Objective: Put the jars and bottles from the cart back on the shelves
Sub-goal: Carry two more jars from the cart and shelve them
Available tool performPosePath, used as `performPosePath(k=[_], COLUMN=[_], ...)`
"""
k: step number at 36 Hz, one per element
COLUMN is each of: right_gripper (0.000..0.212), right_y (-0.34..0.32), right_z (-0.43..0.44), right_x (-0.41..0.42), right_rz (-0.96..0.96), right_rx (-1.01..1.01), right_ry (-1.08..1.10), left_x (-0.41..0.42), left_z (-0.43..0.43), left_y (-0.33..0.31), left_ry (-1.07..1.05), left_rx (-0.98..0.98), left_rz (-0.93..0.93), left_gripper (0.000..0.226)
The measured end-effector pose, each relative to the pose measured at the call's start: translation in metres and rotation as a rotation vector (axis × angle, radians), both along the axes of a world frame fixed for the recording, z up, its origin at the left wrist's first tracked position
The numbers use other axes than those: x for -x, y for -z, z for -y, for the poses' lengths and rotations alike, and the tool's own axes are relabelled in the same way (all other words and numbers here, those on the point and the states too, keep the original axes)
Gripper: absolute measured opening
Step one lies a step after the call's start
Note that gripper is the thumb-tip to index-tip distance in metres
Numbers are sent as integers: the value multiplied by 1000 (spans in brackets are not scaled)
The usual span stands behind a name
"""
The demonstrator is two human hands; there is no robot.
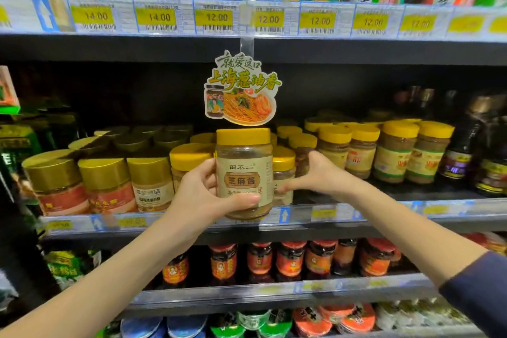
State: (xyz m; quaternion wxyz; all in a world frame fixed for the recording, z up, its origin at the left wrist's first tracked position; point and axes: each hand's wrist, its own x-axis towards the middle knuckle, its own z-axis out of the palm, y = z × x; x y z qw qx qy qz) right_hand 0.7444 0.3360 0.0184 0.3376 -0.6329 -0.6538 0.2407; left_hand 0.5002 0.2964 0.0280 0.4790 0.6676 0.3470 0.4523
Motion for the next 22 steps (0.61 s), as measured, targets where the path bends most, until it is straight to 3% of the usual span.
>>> performPosePath(k=[2, 6, 10, 14, 18, 22], right_gripper=[97, 71, 73, 57, 71, 72], right_y=[-21, -57, -71, -68, -66, -64], right_z=[14, 48, 68, 75, 76, 78], right_x=[-7, -16, -13, -4, -9, -16], right_rz=[-64, -129, -202, -148, -150, -132], right_rx=[-38, -106, -1, -17, -71, -104], right_ry=[28, -94, -228, -266, -214, -202], left_x=[-5, -21, -45, -67, -82, -89], left_z=[1, 2, 2, 3, 4, 4], left_y=[0, 0, 0, 4, 9, 11], left_ry=[17, 35, 68, 107, 120, 148], left_rx=[3, 8, -1, -3, -38, -57], left_rz=[-12, -18, -22, -30, -51, -75], left_gripper=[74, 91, 91, 89, 71, 74])
